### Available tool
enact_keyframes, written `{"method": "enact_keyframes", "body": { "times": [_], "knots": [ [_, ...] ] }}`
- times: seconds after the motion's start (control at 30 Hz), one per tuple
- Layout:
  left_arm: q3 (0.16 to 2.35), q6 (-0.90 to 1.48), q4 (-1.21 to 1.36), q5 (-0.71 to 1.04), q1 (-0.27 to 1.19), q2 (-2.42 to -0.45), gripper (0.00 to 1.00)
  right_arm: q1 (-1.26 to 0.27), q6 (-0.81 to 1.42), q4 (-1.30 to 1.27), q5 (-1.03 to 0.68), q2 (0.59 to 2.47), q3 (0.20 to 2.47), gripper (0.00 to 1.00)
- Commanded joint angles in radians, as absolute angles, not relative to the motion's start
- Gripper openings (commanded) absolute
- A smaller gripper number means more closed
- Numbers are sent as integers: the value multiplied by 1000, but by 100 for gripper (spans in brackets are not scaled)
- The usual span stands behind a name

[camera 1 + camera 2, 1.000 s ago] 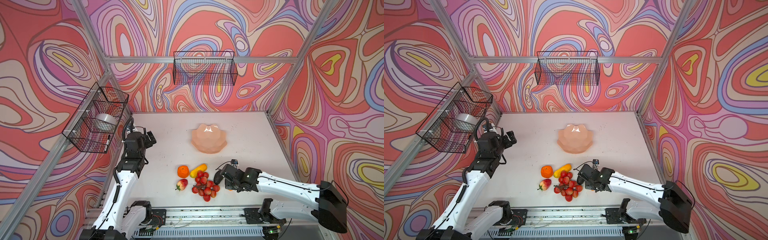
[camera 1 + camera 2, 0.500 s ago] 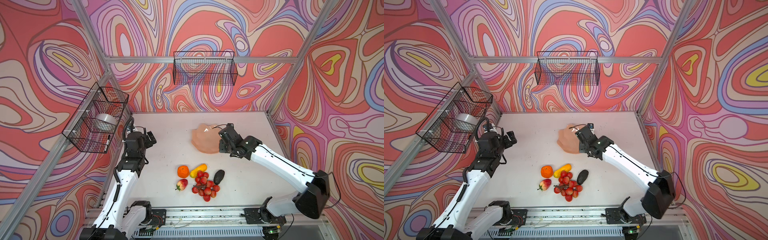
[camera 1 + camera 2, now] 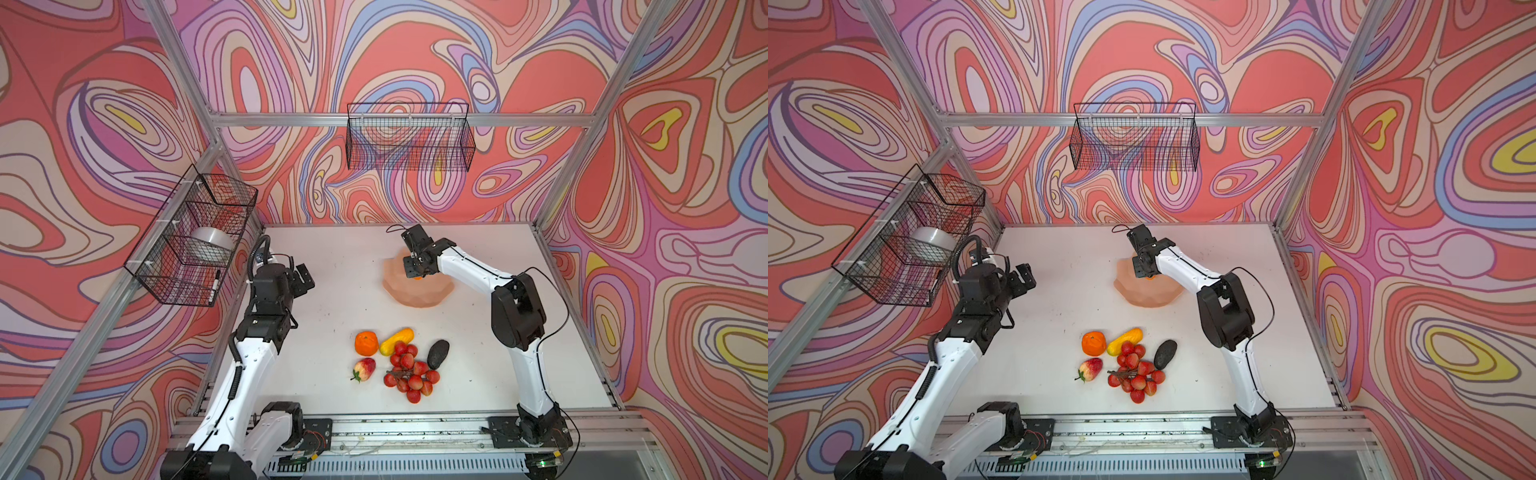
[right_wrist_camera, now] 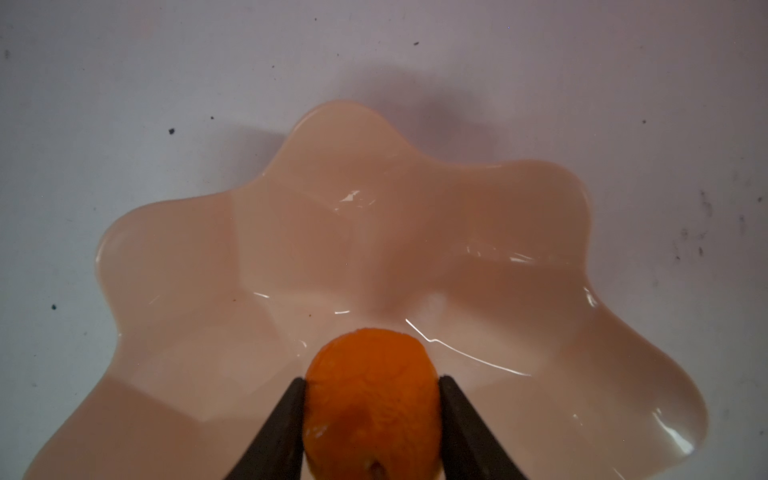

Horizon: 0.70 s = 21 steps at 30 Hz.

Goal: Place and organize the fake fruits in the fruit bowl
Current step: 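Carry the tangerine with the right gripper into the bowl and release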

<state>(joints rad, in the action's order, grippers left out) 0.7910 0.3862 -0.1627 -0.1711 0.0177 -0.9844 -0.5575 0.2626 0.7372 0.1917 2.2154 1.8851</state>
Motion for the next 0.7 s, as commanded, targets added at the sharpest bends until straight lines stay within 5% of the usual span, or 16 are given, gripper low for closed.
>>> {"method": "enact_keyframes", "body": {
  "times": [0.0, 0.23, 0.43, 0.67],
  "knots": [
    [784, 398, -148, -160, 11, -987, 99, -555, 238, 754, 192, 2260, 1928, 40],
    [796, 390, -169, -188, 11, -978, 98, -554, 250, 724, 164, 2301, 1916, 50],
    [795, 390, -169, -198, 11, -983, 98, -555, 273, 736, 188, 2286, 1926, 77],
    [838, 348, -233, -132, 11, -999, 95, -554, 331, 596, 223, 1992, 1746, 88]
  ]
}}
